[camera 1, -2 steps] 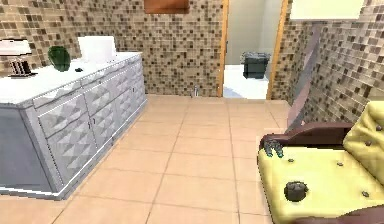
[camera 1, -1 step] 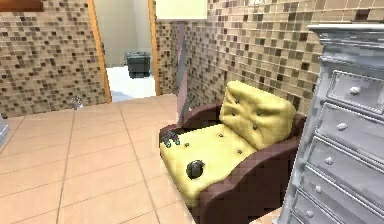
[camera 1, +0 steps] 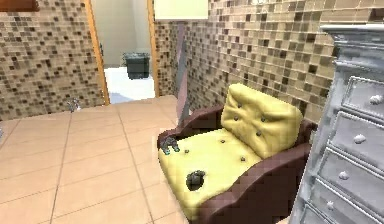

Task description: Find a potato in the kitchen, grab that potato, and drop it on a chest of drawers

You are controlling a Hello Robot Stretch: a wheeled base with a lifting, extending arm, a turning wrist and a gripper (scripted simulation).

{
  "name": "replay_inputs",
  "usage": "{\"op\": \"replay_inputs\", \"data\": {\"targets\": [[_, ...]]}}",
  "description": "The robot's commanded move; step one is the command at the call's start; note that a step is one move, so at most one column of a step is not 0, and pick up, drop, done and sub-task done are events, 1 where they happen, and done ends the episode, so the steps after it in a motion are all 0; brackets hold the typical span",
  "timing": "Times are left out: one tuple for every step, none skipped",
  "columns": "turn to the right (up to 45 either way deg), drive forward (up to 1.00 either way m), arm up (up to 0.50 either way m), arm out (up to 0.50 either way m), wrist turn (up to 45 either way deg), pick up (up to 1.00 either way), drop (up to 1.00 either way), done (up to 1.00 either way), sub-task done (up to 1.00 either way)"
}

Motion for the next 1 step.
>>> {"op": "replay_inputs", "data": {"targets": [[-42.0, 0.0, 0.0, 0.0, 0.0, 0.0, 0.0, 0.0, 0.0]]}}
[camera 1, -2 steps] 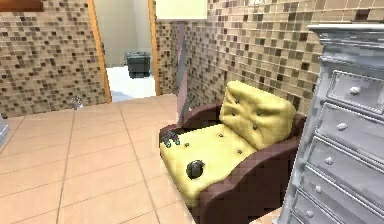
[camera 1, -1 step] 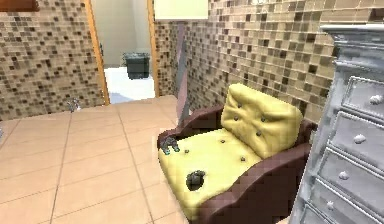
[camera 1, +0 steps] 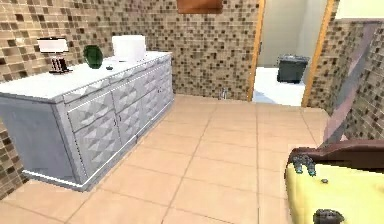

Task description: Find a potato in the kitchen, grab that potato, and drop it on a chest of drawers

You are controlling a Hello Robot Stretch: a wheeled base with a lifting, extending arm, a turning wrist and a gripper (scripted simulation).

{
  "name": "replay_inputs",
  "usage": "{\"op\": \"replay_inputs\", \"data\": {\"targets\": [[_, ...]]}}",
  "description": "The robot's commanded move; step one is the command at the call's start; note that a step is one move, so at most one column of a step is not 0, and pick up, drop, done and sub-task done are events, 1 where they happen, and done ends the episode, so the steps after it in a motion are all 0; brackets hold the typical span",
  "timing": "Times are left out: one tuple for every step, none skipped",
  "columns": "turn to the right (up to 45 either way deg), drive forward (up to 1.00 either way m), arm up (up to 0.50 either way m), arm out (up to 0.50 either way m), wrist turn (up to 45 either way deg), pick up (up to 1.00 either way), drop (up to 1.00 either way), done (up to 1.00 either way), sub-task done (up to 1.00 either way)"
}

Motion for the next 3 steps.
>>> {"op": "replay_inputs", "data": {"targets": [[0.0, 1.0, 0.0, 0.0, 0.0, 0.0, 0.0, 0.0, 0.0], [-3.0, 0.0, 0.0, 0.0, 0.0, 0.0, 0.0, 0.0, 0.0], [0.0, 1.0, 0.0, 0.0, 0.0, 0.0, 0.0, 0.0, 0.0]]}}
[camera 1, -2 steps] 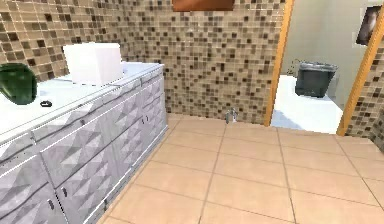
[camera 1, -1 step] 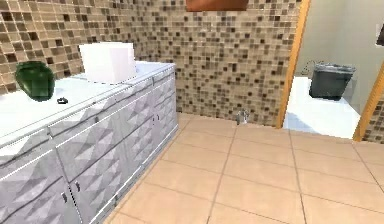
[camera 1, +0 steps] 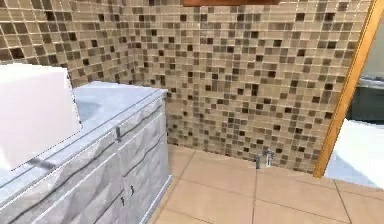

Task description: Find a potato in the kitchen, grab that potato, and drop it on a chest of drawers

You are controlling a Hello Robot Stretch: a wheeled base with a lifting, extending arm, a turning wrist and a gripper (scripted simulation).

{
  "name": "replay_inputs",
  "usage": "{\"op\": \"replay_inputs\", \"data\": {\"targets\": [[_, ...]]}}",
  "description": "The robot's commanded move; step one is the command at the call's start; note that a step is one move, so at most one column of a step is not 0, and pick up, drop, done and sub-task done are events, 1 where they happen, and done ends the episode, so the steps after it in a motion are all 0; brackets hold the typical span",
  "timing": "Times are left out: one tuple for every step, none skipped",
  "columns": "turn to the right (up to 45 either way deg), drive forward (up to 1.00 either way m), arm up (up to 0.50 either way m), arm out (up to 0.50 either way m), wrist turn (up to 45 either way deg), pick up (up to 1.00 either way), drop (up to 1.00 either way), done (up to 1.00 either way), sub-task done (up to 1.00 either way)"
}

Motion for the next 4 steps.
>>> {"op": "replay_inputs", "data": {"targets": [[0.0, 0.15, 0.0, 0.0, 0.0, 0.0, 0.0, 0.0, 0.0], [-45.0, 0.0, 0.0, 0.0, 0.0, 0.0, 0.0, 0.0, 0.0], [-45.0, 0.0, 0.0, 0.0, 0.0, 0.0, 0.0, 0.0, 0.0], [-39.0, 0.0, 0.0, 0.0, 0.0, 0.0, 0.0, 0.0, 0.0]]}}
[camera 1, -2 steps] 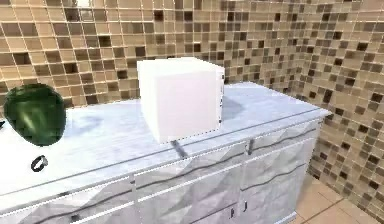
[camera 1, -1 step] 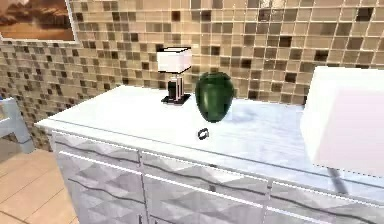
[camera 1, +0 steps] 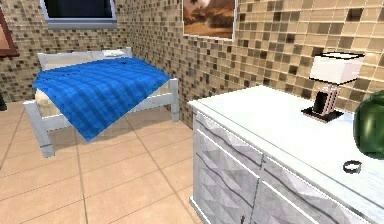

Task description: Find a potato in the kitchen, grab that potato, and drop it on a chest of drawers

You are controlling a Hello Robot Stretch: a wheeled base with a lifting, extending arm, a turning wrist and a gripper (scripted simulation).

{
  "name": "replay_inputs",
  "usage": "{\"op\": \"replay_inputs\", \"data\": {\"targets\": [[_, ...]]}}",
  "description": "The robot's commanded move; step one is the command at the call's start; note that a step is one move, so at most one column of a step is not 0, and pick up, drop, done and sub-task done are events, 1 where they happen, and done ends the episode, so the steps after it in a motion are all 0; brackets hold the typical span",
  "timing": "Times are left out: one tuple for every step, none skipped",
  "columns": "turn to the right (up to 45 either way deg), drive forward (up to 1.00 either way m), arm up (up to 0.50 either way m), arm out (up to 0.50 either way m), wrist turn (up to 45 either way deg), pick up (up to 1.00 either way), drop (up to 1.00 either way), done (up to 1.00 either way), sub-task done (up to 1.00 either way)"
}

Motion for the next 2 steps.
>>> {"op": "replay_inputs", "data": {"targets": [[0.0, 0.0, 0.0, 0.48, 0.0, 0.0, 0.0, 0.0, 0.0], [0.0, 0.0, 0.0, 0.0, 39.0, 0.0, 0.0, 0.0, 0.0]]}}
